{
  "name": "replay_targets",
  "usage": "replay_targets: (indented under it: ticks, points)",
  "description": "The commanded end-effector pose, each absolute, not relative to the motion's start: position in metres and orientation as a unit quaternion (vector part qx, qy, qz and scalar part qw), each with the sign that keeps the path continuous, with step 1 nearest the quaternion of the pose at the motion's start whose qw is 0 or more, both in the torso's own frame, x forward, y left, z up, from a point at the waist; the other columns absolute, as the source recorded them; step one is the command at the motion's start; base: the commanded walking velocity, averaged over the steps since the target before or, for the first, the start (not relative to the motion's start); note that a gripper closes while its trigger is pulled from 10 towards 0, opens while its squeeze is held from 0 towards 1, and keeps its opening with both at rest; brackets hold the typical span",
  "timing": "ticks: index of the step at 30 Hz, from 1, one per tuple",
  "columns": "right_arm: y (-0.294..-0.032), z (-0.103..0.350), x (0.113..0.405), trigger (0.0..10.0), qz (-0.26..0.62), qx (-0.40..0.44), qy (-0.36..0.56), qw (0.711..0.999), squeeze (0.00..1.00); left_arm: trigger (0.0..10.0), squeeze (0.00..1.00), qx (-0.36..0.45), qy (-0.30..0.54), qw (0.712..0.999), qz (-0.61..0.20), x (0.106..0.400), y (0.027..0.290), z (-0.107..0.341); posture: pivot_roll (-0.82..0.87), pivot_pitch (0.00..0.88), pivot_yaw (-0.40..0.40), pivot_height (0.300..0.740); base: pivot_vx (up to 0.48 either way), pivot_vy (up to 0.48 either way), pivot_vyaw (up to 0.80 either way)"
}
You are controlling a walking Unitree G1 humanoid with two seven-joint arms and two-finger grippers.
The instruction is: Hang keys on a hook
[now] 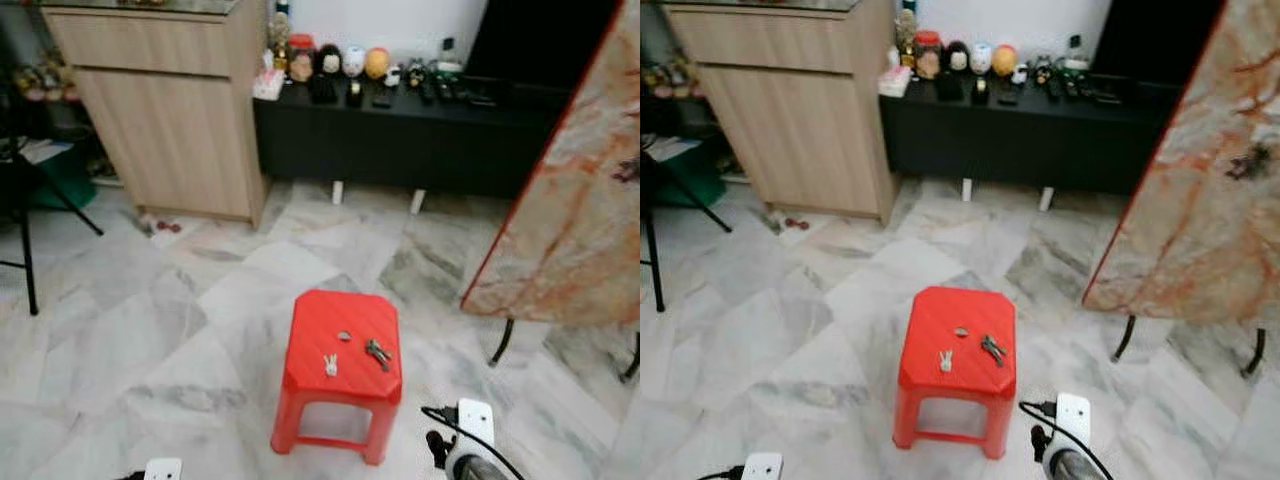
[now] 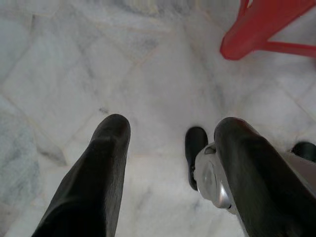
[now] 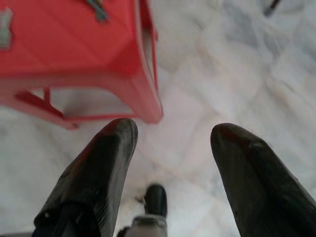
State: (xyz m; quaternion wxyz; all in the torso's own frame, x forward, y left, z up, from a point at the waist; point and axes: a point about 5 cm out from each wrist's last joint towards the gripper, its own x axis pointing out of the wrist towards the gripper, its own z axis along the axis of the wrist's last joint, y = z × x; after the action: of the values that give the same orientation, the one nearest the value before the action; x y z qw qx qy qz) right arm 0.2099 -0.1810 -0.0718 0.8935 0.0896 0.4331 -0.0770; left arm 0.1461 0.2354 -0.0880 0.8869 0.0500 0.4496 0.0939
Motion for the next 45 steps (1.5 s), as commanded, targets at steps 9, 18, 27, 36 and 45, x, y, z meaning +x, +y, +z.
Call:
replay_targets:
  ticks: [9, 18, 27, 36, 45]
  points:
    - [-0.184, -0.074, 0.205, 10.0, -0.084, 0.090, 0.438, 0.891, 0.00, 10.0, 0.00, 0.045, 0.451, 0.887, 0.091, 0.148, 0.227, -0.089, 0.09, 0.024, -0.077, 0.737, 0.255, 0.000, 0.00]
    - [-0.183, -0.075, 0.204, 10.0, -0.082, 0.087, 0.441, 0.890, 0.00, 10.0, 0.00, 0.046, 0.448, 0.888, 0.093, 0.145, 0.230, -0.089, 0.10, 0.027, -0.077, 0.737, 0.252, 0.000, 0.00]
    - [-0.184, -0.075, 0.204, 10.0, -0.080, 0.085, 0.442, 0.889, 0.00, 10.0, 0.00, 0.046, 0.453, 0.885, 0.096, 0.141, 0.231, -0.091, 0.09, 0.032, -0.080, 0.737, 0.142, 0.000, 0.00]
    - [-0.179, -0.074, 0.207, 10.0, -0.028, 0.026, 0.446, 0.894, 0.00, 10.0, 0.00, 0.046, 0.462, 0.880, 0.100, 0.132, 0.241, -0.091, 0.09, 0.041, -0.083, 0.737, 0.000, 0.000, 0.00]
    - [-0.178, -0.067, 0.217, 10.0, -0.031, 0.050, 0.415, 0.908, 0.00, 10.0, 0.00, 0.042, 0.462, 0.881, 0.099, 0.127, 0.236, -0.094, 0.08, 0.047, -0.086, 0.737, 0.000, 0.000, 0.00]
